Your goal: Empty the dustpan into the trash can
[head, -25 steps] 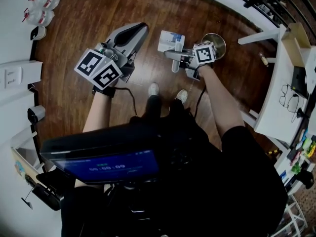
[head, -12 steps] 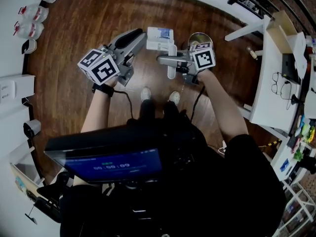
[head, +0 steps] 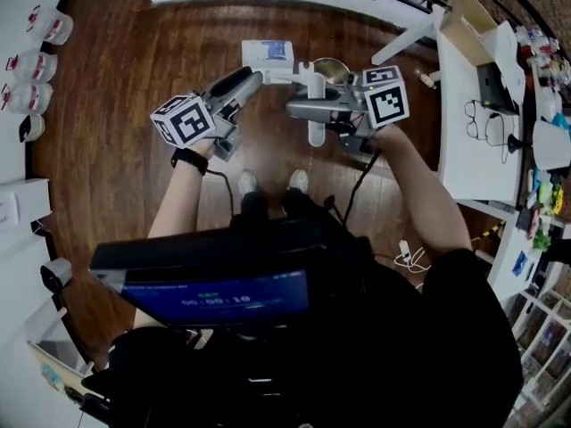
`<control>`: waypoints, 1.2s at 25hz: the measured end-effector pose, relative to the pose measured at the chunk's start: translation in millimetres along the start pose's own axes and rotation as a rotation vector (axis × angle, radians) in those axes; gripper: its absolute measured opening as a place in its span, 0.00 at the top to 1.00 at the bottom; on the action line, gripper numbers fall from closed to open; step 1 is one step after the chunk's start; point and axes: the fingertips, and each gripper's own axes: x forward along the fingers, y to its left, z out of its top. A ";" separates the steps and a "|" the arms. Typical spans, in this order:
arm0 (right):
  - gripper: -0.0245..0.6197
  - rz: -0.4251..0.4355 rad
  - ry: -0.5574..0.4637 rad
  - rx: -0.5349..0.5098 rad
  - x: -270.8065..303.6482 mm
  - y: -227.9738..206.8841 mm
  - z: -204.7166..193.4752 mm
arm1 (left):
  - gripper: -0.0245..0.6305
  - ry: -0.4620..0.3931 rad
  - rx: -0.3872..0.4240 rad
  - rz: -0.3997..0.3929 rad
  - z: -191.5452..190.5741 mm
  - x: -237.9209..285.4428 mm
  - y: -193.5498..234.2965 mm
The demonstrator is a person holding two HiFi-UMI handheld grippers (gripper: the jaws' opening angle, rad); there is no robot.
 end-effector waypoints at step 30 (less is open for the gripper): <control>0.90 -0.140 -0.026 -0.266 -114.7 157.6 -3.4 | 0.48 0.068 -1.204 -0.263 -151.4 211.9 -30.1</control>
